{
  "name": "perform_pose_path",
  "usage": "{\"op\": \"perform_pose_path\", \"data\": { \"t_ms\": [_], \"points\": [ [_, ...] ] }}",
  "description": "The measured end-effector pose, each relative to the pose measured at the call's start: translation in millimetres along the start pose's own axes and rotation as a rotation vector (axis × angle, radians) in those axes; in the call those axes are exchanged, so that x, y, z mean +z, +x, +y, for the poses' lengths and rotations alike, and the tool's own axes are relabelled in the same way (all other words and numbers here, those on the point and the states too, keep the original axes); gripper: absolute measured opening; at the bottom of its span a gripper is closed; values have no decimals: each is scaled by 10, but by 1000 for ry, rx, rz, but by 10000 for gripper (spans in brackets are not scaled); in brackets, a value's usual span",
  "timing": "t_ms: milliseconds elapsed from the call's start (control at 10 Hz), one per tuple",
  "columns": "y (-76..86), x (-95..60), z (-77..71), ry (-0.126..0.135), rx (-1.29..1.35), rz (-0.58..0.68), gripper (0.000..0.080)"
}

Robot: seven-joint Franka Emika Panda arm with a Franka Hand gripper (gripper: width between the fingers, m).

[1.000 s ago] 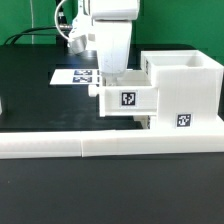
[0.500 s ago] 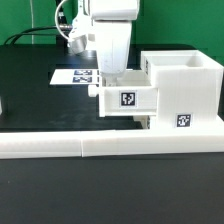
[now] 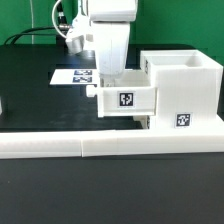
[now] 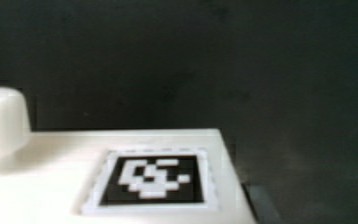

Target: Assemble drawer

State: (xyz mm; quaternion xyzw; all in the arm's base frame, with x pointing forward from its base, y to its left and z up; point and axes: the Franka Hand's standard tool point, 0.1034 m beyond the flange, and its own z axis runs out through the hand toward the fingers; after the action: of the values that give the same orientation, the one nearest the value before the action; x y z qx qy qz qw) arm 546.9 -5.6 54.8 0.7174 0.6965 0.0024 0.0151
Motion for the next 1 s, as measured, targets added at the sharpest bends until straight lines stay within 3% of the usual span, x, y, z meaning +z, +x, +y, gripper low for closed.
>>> {"op": "perform_pose_path", "data": {
  "t_ms": [300,1000],
  "points": [
    [63,8,-9,-10,23,3,44],
    [15,23,-15,-7,25,0,44]
  ]
}}
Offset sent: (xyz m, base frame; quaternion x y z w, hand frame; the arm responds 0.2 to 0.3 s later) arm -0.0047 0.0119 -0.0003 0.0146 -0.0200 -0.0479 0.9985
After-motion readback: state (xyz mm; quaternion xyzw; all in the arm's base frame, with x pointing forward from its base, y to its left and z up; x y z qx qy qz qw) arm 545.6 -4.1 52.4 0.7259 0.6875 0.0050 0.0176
